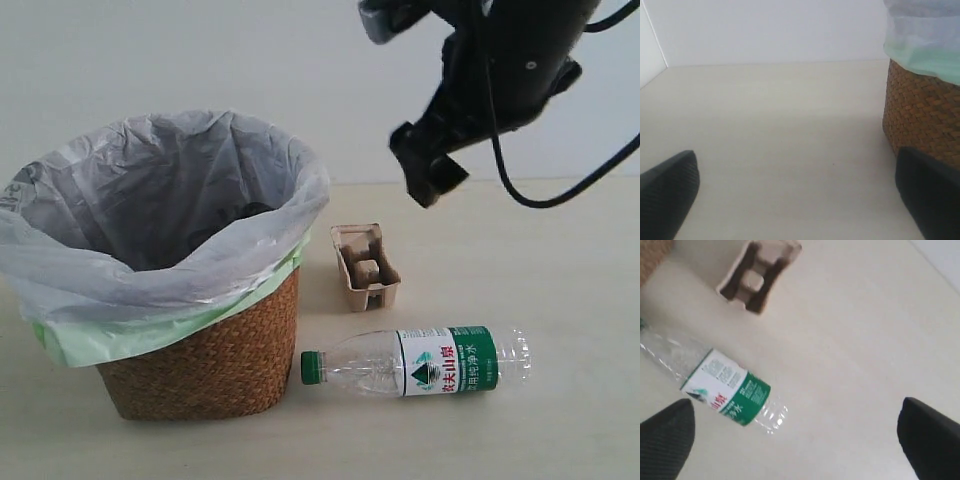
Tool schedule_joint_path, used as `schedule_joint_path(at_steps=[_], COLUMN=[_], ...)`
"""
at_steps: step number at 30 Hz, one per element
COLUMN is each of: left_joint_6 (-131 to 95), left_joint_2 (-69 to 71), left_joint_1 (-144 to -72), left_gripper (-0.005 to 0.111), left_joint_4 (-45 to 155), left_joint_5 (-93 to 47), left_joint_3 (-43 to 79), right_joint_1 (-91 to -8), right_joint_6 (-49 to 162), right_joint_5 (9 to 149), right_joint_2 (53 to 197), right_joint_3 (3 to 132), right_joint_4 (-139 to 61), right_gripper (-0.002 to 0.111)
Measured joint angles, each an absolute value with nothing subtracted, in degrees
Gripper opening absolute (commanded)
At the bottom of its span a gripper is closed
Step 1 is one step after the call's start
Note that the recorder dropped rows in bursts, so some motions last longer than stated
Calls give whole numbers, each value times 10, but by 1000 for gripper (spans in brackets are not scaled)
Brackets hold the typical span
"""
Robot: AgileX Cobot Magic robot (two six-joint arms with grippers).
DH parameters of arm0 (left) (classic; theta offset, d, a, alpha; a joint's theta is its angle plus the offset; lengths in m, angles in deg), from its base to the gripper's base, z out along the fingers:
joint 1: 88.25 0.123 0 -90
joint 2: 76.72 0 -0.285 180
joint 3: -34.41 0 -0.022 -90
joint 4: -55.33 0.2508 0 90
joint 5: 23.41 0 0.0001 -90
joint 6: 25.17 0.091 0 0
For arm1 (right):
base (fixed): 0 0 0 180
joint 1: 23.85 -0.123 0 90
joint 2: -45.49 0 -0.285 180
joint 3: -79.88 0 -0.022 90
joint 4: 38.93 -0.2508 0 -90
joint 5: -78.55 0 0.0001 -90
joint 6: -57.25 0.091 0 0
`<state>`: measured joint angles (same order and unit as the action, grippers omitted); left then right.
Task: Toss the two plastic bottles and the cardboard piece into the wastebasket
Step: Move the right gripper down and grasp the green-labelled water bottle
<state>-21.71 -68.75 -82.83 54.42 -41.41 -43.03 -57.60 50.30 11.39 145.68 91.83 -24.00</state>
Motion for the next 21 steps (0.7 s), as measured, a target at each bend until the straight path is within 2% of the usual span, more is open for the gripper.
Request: schedule_joint_path(at_steps=[4,9,16,21], left_joint_6=[-217,-217,-217,-217], left_joint_2=[-688,-688,-688,-688], left_joint_1=[-828,-828,-828,-828], left_gripper=[108,108,108,108], left_joint_4=[544,544,544,544], left_joint_5=[-414,-414,-414,-414], left_joint_3=[-430,-430,-430,-430], right_joint_1=[-576,-576,-576,-576], right_joint_6=[406,225,176,167], right_joint_5=[93,87,299,337], right_joint_2=[1472,1506,1525,1578], right_joint_3=[893,768,688,675], right_joint_4=[-267,-277,-255,-238], right_gripper=[101,101,101,101])
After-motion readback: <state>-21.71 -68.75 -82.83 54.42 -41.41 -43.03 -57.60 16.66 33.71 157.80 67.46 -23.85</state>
